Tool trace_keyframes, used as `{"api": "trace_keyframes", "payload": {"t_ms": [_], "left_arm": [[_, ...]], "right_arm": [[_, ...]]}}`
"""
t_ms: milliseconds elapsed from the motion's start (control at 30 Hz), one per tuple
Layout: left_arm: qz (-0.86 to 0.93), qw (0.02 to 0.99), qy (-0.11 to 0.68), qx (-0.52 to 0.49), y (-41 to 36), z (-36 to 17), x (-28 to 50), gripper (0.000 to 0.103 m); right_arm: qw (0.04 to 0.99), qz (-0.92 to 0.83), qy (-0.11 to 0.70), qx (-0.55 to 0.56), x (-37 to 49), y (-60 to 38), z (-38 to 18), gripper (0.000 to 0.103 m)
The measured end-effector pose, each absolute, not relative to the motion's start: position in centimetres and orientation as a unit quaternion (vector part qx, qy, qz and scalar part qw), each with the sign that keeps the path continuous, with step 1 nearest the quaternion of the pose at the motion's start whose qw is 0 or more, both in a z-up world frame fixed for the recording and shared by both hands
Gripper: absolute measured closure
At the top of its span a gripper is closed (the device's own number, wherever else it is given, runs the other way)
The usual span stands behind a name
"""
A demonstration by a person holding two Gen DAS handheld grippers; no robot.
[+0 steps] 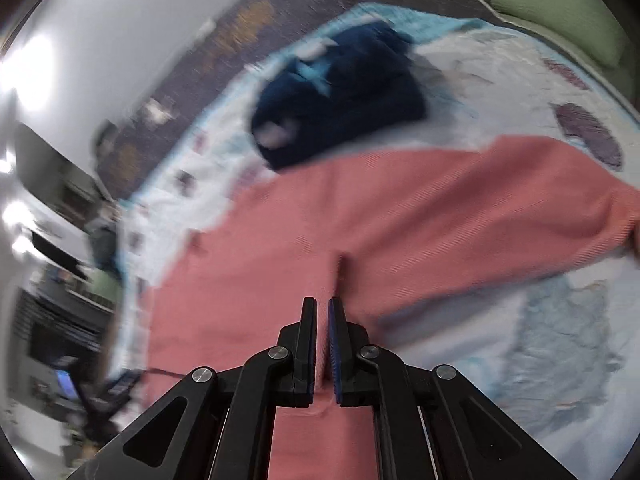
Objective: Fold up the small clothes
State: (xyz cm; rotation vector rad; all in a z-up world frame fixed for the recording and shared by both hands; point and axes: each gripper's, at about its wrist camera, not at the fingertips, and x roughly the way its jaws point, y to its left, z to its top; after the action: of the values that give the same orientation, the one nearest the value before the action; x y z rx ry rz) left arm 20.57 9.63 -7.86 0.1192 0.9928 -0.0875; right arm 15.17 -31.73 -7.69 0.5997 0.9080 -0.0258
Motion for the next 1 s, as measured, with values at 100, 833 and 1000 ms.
{"api": "trace_keyframes", "payload": {"t_ms": [100, 833, 1000], "left_arm": [[-0.086, 0.876, 0.475, 0.028, 9.3, -7.4, 20.0, 0.036], [-0.184, 0.851, 0.486, -0.072, 9.3, -9.2, 23.6, 0.073], [-0.204, 0.851, 0.477, -0.079, 9.8, -9.3, 24.1, 0.093]], "right_arm": [[0.861, -0.025, 0.422, 0.283, 14.8, -32.1, -7.0, 0.096], [0.812, 0.26, 0.522, -0.004, 36.8, 2.0, -6.1, 0.04], [0.79, 0.272, 0.549, -0.03, 38.4, 5.1, -8.9, 0.052]]}}
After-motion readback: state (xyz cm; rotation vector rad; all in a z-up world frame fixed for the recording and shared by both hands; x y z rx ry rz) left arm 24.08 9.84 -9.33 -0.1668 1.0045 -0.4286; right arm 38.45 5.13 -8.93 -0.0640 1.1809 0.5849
